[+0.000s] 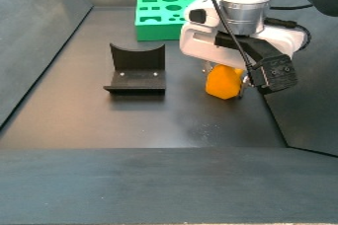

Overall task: Pick up the 3 prong object. Move up. Rotate the 3 prong object. Place the 3 prong object on the fixture. Regrasp the 3 prong object. Move to above the board. Insert the 3 prong object.
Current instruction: Pick up the 3 prong object, then move up.

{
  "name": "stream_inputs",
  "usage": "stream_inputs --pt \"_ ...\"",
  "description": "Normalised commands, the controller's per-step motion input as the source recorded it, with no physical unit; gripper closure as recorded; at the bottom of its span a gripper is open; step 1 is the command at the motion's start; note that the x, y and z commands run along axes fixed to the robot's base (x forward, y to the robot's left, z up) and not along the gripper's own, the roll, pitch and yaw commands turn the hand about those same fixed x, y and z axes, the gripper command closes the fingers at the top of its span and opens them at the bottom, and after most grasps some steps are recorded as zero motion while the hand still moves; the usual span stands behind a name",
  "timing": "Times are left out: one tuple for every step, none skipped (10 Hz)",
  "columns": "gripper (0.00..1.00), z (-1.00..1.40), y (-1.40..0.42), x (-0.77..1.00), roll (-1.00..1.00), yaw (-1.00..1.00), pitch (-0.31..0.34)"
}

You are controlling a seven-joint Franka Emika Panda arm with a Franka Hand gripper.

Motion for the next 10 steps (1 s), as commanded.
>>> stream_inputs --pt "1.00 0.00 0.00 0.00 0.00 0.00 0.000" --pt "1.00 0.00 0.00 0.00 0.00 0.00 0.000" --pt "1.00 0.00 0.00 0.00 0.00 0.00 0.000" --pt "1.00 0.00 0.00 0.00 0.00 0.00 0.000" --pt "1.00 0.00 0.00 0.00 0.00 0.00 0.000" --pt "1.00 0.00 0.00 0.00 0.00 0.00 0.000" --pt "1.00 0.00 0.00 0.00 0.00 0.00 0.000" --pt "1.00 0.00 0.00 0.00 0.00 0.00 0.000" --pt "1.00 0.83 0.00 0.00 0.00 0.00 0.000" --pt "1.00 0.75 0.04 0.02 -0.01 0.01 0.025"
